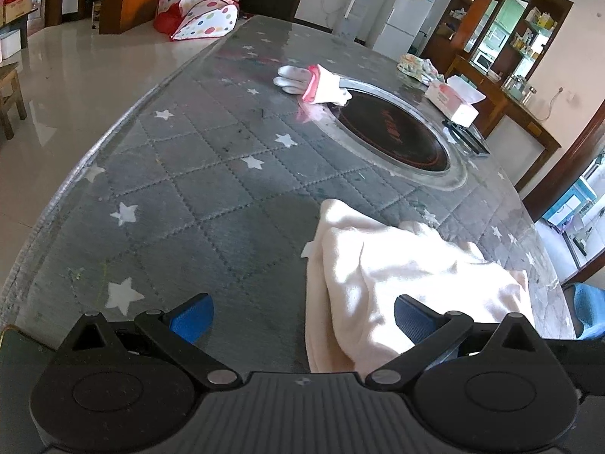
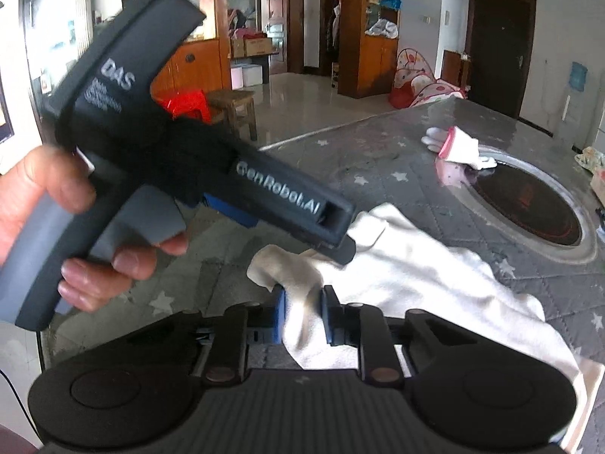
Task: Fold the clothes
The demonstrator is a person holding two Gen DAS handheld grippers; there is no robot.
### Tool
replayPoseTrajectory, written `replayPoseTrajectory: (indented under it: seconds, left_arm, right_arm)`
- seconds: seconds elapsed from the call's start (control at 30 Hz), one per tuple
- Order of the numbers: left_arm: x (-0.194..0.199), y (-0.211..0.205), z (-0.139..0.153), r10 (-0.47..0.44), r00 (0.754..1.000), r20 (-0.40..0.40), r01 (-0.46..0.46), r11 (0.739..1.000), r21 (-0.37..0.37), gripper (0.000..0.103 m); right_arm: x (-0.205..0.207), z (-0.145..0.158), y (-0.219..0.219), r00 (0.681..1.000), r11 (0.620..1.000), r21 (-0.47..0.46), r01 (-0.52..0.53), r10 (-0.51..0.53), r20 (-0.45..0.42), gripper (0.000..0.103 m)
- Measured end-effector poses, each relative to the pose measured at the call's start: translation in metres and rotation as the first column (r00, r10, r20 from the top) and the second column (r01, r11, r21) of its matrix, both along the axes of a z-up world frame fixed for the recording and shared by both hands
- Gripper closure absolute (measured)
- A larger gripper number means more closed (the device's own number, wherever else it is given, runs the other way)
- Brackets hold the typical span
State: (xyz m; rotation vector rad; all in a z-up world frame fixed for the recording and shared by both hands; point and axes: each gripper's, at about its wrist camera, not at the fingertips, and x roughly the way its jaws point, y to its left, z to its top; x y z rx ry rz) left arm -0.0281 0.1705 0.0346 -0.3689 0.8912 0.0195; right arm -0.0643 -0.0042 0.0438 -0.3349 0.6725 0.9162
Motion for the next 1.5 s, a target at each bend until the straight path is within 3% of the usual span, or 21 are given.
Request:
replayPoseTrajectory:
  seconds: [0.53, 0.73, 0.93, 1.07, 1.23, 1.33, 1.5]
  left_arm:
    - [-0.002, -0.012, -0.005, -0.013, 0.999, -0.032, 0.008, 0.991, -0.132, 0.001]
    - [-0.002, -0.015, -0.005, -0.02, 0.999, -0.026, 0.015, 0.982, -0.19, 0.013]
    - [-0.002, -0.019, -0.008, -0.032, 0.999, -0.021, 0.025, 0.967, -0.252, 0.04]
    - [-0.004, -0.022, -0.009, -0.022, 1.0, -0.018, 0.017, 0.971, -0.24, 0.043]
    - [-0.004, -0.034, -0.005, -0.03, 1.0, -0.008, 0.028, 0.989, -0.147, 0.044]
    - [-0.005, -0.039, -0.005, -0.042, 0.999, -0.002, 0.041, 0.994, -0.098, 0.048]
    - [-0.006, -0.038, -0.006, -0.037, 0.999, -0.003, 0.037, 0.996, -0.08, 0.055]
  right_arm:
    - [-0.006, 0.014, -0.022, 1.0, 0.998, 0.065, -0.003, 0.003, 0.002, 0.088]
    - [-0.008, 0.017, -0.029, 1.0, 0.996, 0.084, 0.001, -0.001, 0.002, 0.089]
    - [-0.012, 0.019, -0.035, 1.0, 0.995, 0.1, -0.005, 0.004, 0.007, 0.09]
    - [-0.015, 0.017, -0.035, 1.0, 0.996, 0.083, -0.023, 0.023, 0.007, 0.09]
    - [-0.015, 0.012, -0.032, 0.999, 0.997, 0.062, -0.036, 0.036, -0.005, 0.089]
    - [-0.014, 0.01, -0.035, 0.999, 0.998, 0.057, -0.036, 0.037, -0.015, 0.084]
    - [-0.013, 0.01, -0.047, 0.999, 0.997, 0.071, -0.009, 0.011, -0.03, 0.074]
